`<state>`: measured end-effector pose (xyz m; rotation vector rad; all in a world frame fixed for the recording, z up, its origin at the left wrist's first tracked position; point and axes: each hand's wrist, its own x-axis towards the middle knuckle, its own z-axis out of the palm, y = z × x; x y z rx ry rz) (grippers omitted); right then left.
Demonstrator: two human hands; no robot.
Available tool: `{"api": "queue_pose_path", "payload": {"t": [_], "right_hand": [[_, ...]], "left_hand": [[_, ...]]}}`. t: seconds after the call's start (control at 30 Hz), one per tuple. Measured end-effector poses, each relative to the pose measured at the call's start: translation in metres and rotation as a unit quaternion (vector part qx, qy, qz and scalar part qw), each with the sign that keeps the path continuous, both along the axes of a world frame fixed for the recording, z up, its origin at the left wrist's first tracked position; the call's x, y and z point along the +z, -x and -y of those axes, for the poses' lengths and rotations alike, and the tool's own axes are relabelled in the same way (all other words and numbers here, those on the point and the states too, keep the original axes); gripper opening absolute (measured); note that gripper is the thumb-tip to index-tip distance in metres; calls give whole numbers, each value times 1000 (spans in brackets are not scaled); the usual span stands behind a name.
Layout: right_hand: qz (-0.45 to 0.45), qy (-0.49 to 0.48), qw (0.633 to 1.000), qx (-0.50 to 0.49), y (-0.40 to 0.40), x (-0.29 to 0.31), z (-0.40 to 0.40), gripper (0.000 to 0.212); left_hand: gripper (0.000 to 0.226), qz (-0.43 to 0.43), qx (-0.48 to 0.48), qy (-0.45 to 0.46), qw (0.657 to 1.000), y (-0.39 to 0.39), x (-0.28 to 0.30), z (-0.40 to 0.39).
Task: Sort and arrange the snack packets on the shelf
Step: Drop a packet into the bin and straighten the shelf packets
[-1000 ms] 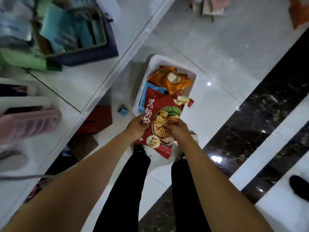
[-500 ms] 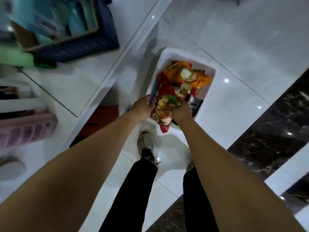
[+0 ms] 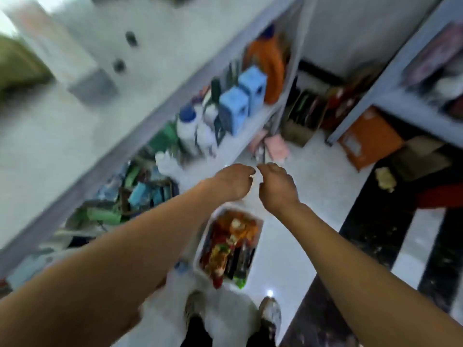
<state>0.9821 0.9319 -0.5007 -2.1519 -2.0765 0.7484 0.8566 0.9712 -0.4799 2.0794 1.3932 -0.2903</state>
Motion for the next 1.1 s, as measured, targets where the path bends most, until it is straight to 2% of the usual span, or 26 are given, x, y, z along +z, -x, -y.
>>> {"api": "queue_pose_path", "payload": {"t": [0.13, 0.23, 0.33, 0.47, 0.57, 0.73, 1.1], "right_hand": [[35, -132, 990, 20, -47, 164, -27, 48], [44, -243, 968, 45, -64, 282, -37, 47], [90, -302, 946, 71, -65, 385, -38, 55], [103, -377, 915, 99, -45, 467, -35, 60], [89, -409, 899, 131, -13, 501, -28, 60], [90, -397, 891, 199, 41, 514, -23, 61], [52, -385, 867, 313, 181, 526, -32, 60]], "left_hand": [[38, -1, -43, -163, 986, -36, 174, -20], [31, 13, -43, -283, 958, -46, 284, -26], [39, 51, -13, -392, 918, -40, 375, -10], [37, 84, 36, -468, 879, -15, 447, 18], [33, 74, 52, -497, 863, 23, 481, 34], [33, 41, 118, -515, 848, 95, 505, 63], [39, -45, 269, -496, 825, 243, 496, 103]]}}
